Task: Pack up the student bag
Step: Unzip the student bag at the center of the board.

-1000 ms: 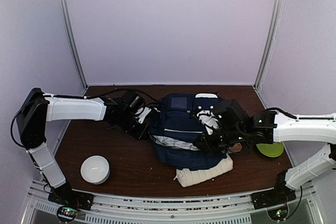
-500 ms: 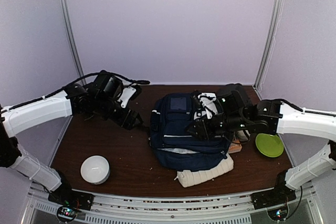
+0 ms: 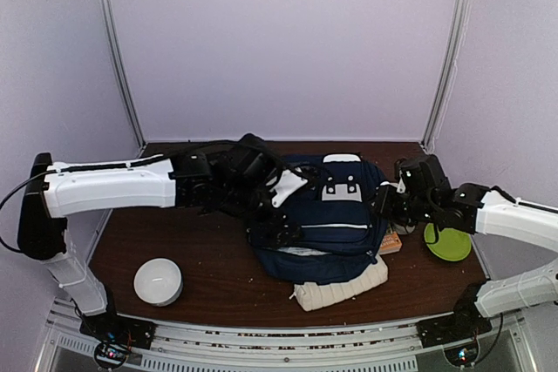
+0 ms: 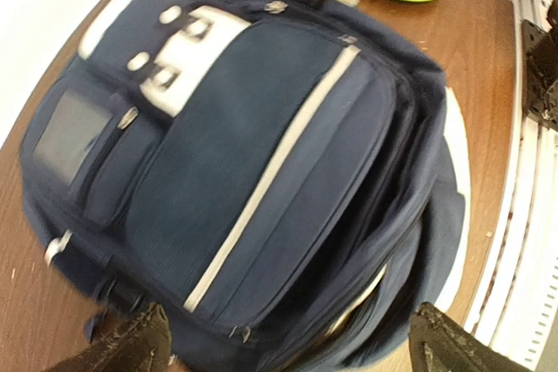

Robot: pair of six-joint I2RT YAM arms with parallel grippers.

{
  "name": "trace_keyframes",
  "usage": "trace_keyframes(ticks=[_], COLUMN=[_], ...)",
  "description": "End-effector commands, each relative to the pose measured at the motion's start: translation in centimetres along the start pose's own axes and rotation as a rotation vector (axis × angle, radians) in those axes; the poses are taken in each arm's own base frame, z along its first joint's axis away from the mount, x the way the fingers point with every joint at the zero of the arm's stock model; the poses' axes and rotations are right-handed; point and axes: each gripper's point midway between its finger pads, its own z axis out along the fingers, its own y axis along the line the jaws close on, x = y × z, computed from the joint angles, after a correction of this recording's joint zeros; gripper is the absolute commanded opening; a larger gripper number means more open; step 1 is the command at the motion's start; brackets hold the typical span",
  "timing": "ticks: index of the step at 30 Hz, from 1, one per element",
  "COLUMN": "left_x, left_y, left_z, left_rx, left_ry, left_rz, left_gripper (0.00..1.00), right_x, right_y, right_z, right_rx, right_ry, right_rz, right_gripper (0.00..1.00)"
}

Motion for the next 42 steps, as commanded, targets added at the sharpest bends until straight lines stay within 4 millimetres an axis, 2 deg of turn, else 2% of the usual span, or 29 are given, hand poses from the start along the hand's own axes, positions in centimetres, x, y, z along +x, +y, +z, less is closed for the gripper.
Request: trace_keyframes(ticks=[1,5,6,10,16,22,26,30,33,34,38,42], left_x=[-4.0,-4.8,-5.5,-6.2,-4.7,-2.6,-2.2,-2.2,-2.2,-2.2,-2.9,-3.5], left_y=[-2.9,-4.2,-4.4,-5.9,-6.6,-7.3,-6.9,-5.9,-4.0,-3.2,0.4,2.7], left_z=[2.0,4.7,5.0,6.7,9.6,10.7,11.2,11.1,10.3,10.0,7.3,4.5], left_rx=[0.063,0.12,0.133,0.214,0.241,0.282,0.261,0.207,0.157,0.144,0.092,0.042], left_ry=[-0.078,-0.053,-0.058,-0.032,0.05,0.1,0.11,0.105,0.083,0.071,0.012,-0.044], left_rz=[0.099,0.133,0.141,0.163,0.16,0.143,0.146,0.142,0.092,0.064,-0.039,-0.083], left_gripper=[0.98,0.98,0.98,0.95,0.9,0.85,0.68,0.34,0.04,0.0,0.0,0.0], right_x=[-0.7,-0.2,-0.1,0.1,0.4,-0.1,-0.3,0.0,-0.2,-0.3,0.2,2.1], right_y=[-1.5,-2.5,-2.7,-3.3,-3.0,-1.7,-0.2,2.6,3.2,3.3,5.0,6.7], right_z=[-1.1,-2.0,-2.2,-3.1,-3.7,-4.2,-4.3,-5.1,-5.5,-5.7,-6.3,-6.1], right_rx=[0.025,0.033,0.03,0.003,-0.032,-0.103,-0.177,-0.342,-0.377,-0.384,-0.44,-0.501], right_ry=[-0.07,-0.077,-0.083,-0.112,-0.104,-0.126,-0.126,-0.117,-0.147,-0.155,-0.148,-0.084], right_rz=[0.076,0.068,0.07,0.08,0.052,0.014,-0.01,-0.016,-0.017,-0.029,-0.146,-0.252], right_gripper=[0.49,0.48,0.48,0.47,0.47,0.47,0.47,0.47,0.47,0.47,0.47,0.47])
